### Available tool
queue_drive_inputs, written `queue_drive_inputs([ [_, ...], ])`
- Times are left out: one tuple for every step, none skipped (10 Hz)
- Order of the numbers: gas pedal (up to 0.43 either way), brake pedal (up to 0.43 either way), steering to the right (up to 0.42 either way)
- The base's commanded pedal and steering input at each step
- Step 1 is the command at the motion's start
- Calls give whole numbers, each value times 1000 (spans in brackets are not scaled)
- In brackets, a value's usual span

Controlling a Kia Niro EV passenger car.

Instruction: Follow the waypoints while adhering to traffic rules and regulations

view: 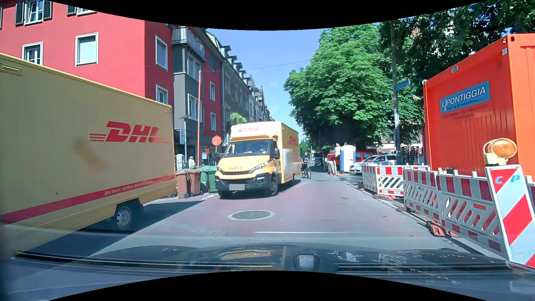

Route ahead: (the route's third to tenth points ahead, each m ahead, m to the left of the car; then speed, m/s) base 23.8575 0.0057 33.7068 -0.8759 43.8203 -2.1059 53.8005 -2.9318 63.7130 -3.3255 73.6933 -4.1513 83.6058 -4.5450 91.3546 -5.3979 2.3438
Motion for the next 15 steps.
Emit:
queue_drive_inputs([
  [0,122,123],
  [0,159,120],
  [0,165,124],
  [0,165,151],
  [0,171,175],
  [0,189,201],
  [0,232,216],
  [0,256,225],
  [0,262,232],
  [0,262,249],
  [0,262,266],
  [0,262,289],
  [0,268,300],
  [0,268,304],
  [0,262,304],
])
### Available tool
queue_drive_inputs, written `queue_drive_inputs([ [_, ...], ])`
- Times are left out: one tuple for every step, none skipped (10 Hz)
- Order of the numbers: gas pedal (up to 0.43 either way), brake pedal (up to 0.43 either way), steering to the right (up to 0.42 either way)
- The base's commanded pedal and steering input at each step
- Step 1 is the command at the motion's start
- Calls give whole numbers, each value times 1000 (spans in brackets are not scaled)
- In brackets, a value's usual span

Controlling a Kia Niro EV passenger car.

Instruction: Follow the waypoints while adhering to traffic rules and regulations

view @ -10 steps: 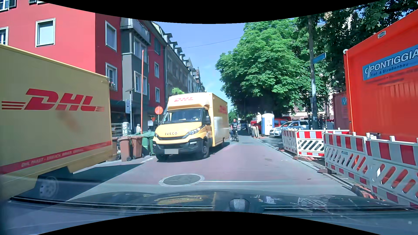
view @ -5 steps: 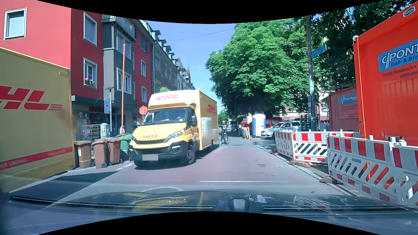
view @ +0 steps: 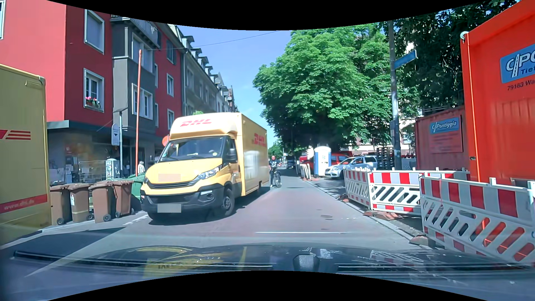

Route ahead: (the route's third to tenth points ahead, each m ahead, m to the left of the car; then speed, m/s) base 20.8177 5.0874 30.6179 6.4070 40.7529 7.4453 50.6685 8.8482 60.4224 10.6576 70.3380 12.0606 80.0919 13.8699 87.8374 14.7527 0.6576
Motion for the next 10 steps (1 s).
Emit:
queue_drive_inputs([
  [0,262,304],
  [0,256,304],
  [0,244,304],
  [0,226,304],
  [0,226,304],
  [0,226,304],
  [0,226,304],
  [0,232,304],
  [0,238,303],
  [0,250,302],
])
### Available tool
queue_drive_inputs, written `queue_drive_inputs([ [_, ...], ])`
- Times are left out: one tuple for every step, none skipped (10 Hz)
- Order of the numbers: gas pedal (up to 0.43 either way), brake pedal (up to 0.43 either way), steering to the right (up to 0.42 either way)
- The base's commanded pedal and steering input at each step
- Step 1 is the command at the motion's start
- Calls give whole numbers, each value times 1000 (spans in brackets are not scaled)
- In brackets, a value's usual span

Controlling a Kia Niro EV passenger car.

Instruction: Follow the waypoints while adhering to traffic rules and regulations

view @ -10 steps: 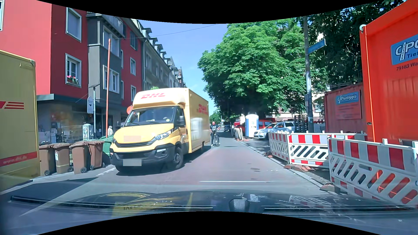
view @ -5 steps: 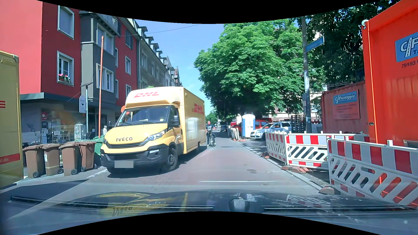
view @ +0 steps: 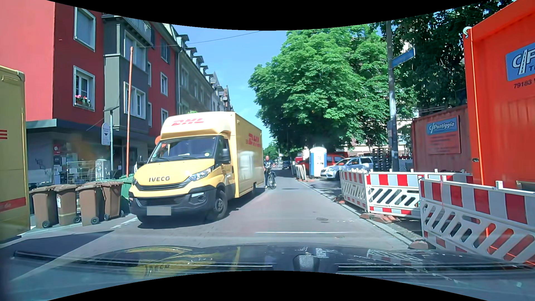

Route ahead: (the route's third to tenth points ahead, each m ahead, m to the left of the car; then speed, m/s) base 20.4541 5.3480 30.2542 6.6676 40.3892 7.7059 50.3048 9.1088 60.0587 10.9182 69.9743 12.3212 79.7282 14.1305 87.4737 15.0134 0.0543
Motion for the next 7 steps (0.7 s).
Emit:
queue_drive_inputs([
  [0,250,300],
  [0,250,299],
  [0,250,299],
  [0,250,299],
  [0,250,299],
  [0,250,300],
  [0,250,300],
])
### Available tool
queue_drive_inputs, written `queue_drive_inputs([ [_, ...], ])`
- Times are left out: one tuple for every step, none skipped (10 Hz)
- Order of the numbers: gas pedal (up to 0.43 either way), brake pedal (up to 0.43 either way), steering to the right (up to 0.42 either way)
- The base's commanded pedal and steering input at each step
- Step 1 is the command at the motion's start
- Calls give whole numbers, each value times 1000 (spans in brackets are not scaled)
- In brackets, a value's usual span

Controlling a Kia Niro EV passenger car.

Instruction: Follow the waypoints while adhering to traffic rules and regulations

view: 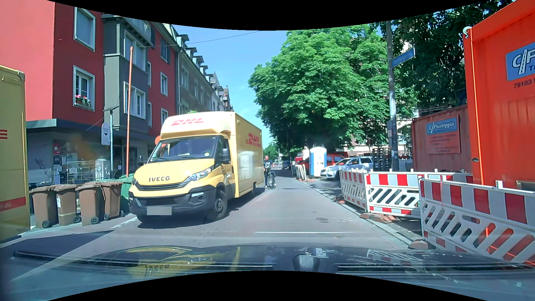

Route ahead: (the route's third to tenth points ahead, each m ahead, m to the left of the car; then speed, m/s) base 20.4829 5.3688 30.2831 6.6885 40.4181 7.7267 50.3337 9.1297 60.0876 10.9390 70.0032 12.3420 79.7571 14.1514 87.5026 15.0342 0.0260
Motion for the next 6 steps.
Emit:
queue_drive_inputs([
  [0,250,301],
  [0,250,302],
  [0,244,302],
  [0,128,302],
  [0,195,302],
  [0,207,302],
])
